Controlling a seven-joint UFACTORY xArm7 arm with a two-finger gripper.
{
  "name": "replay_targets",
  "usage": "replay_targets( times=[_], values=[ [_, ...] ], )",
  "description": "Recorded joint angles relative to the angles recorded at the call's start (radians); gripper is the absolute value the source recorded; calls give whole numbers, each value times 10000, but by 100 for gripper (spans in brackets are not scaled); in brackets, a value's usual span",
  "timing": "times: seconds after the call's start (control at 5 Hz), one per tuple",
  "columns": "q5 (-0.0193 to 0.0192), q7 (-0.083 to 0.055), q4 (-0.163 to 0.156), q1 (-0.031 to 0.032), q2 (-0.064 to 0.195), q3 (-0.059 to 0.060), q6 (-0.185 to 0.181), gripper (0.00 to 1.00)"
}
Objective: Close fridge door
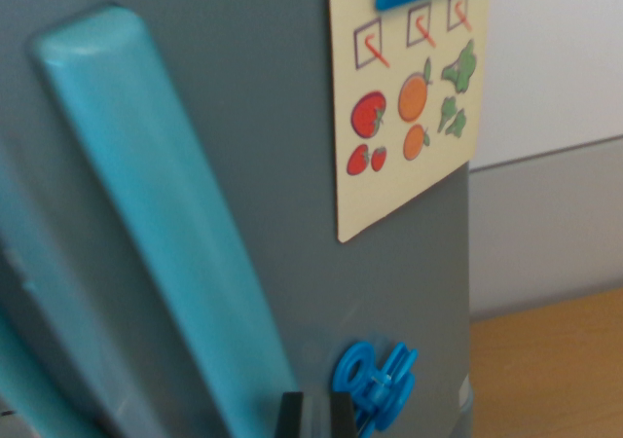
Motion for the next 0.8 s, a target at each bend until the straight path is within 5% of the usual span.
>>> replay_targets(
  times=[0.2,0.4,0.6,0.8],
  values=[
    [0,0,0,0,0,0,0,100],
    [0,0,356,0,605,10,-1,100],
    [0,0,356,0,605,10,-1,100],
    [0,0,729,5,1096,153,-2,100]
  ],
)
